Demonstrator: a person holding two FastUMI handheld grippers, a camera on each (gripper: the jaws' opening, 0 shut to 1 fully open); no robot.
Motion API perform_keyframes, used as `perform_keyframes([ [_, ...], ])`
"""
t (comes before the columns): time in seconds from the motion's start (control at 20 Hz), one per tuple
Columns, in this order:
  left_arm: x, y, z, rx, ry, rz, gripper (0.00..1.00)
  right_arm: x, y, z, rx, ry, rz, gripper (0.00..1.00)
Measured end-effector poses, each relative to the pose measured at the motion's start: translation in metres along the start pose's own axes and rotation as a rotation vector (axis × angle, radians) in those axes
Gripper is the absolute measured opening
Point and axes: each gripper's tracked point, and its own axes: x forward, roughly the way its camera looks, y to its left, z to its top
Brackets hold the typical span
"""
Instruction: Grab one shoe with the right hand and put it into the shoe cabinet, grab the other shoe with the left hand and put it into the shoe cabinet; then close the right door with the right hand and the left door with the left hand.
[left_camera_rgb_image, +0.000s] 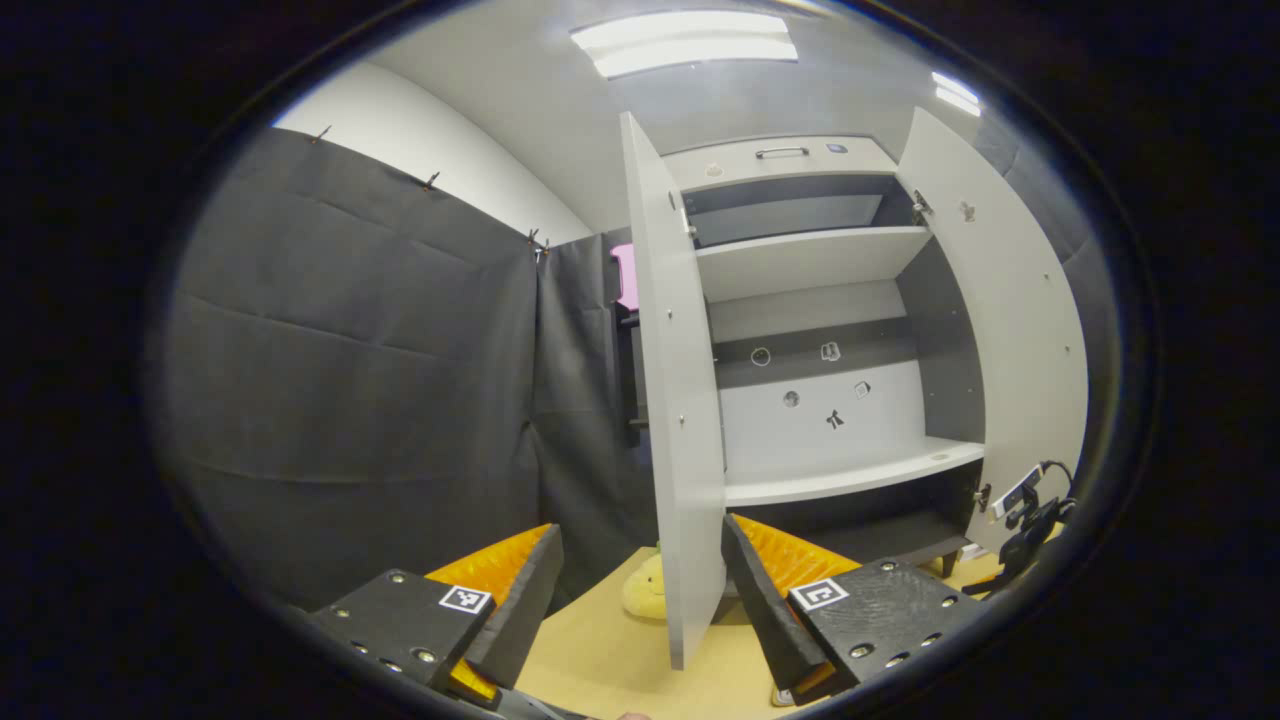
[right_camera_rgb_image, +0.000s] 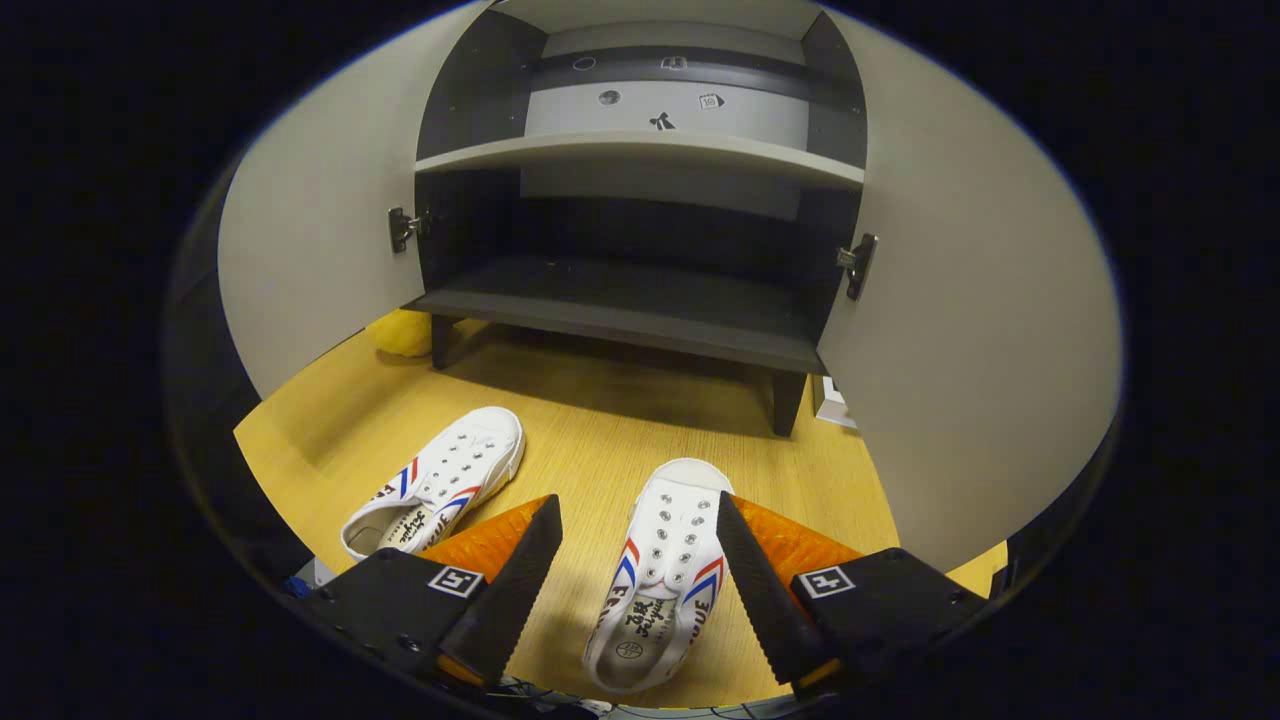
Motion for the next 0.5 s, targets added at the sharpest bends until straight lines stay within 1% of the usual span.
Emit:
perform_keyframes([
  [0.15,-0.001,0.001,-0.002,0.002,0.011,0.023,0.93,0.014,0.008,-0.023,0.027,0.086,0.027,0.95],
  [0.3,-0.001,0.002,-0.004,0.008,0.019,0.042,0.93,0.026,0.011,-0.045,0.063,0.177,0.029,0.92],
  [0.35,-0.002,0.003,-0.004,0.011,0.021,0.049,0.93,0.029,0.013,-0.052,0.077,0.208,0.037,0.87],
  [0.4,-0.001,0.003,-0.004,0.012,0.022,0.054,0.93,0.03,0.015,-0.055,0.083,0.231,0.045,0.78],
  [0.5,-0.001,0.004,-0.006,0.016,0.027,0.059,0.93,0.036,0.014,-0.057,0.073,0.244,0.035,0.79],
])
